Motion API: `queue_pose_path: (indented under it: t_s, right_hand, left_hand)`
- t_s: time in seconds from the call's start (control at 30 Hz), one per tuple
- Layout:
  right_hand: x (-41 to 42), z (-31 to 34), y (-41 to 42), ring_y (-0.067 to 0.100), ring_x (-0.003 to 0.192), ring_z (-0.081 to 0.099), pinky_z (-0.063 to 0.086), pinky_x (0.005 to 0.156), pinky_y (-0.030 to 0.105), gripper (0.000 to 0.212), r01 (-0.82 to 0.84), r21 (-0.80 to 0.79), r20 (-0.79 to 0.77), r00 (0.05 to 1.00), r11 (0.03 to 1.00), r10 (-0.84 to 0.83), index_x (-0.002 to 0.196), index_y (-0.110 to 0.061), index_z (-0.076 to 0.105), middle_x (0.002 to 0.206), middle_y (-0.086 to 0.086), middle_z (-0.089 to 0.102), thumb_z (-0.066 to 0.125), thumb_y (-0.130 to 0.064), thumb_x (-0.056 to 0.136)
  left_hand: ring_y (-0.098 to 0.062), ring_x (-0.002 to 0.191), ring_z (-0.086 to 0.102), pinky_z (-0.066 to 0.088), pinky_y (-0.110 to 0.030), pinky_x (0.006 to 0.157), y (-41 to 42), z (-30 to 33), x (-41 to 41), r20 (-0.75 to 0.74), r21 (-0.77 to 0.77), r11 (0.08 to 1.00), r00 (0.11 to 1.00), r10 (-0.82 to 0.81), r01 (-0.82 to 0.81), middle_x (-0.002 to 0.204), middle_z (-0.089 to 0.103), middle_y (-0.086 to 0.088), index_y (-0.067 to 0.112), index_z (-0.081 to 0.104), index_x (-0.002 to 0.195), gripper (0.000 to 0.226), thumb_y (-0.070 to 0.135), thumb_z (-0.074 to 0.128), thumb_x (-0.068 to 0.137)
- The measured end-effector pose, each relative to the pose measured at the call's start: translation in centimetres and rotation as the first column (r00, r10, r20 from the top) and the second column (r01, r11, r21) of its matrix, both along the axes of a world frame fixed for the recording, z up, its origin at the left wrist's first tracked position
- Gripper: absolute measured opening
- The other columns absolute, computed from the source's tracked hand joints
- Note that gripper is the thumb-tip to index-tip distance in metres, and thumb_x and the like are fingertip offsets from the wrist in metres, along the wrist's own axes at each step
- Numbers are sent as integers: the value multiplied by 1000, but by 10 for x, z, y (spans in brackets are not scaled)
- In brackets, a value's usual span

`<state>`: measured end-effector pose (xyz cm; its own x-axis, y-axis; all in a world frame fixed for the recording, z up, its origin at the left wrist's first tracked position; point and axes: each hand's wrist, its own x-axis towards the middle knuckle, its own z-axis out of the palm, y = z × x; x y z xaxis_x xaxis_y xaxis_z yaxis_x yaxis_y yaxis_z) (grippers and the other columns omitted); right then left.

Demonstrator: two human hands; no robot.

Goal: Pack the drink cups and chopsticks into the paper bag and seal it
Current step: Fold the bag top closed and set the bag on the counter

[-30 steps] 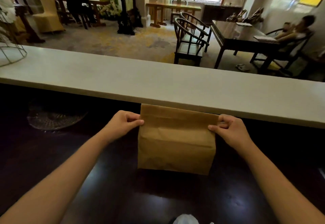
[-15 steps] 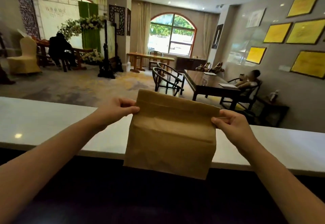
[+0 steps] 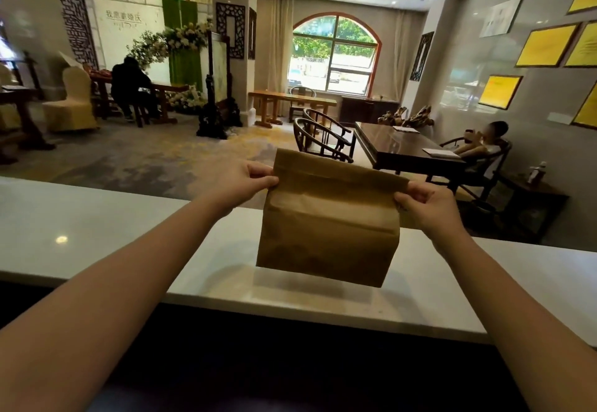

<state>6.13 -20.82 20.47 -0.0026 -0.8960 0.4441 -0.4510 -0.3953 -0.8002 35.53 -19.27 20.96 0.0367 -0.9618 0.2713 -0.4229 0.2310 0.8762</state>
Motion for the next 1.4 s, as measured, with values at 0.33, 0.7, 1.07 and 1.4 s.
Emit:
queue_pose_path:
  t_s: [0.33,0.7,1.07,1.4]
  right_hand:
    - [-12,-43,-54,21,89,62,51,83,34,24,28,51,-10,1000,998,-28,109,-3,63,95,7,65,59,-7,85]
    - [-22,-55,-73,24,90,64,53,83,37,26,36,97,11,999,995,-38,109,-3,63,98,12,67,62,-11,84]
    - [-28,-62,-69,22,89,62,51,82,34,22,-27,243,55,998,970,14,105,-6,61,97,8,64,62,-12,84]
    - [-29,-49,-52,21,93,57,48,77,32,27,27,271,-88,996,962,-3,107,-12,58,99,3,60,66,-16,82]
  left_hand:
    - [11,65,63,45,-1,57,-41,-49,-13,-57,14,999,998,35,-35,95,66,-1,-5,63,111,26,4,58,87]
    - [-9,74,60,45,-11,56,-58,-56,-13,29,56,998,999,29,-30,84,67,7,8,68,107,21,11,60,87]
    - [-8,73,59,46,-13,57,-60,-62,-17,-15,99,995,1000,17,-15,85,67,3,9,68,101,18,8,64,83]
    - [-20,99,59,48,-26,75,-44,-40,-15,129,181,983,991,-43,19,112,65,-9,10,58,117,31,15,60,87]
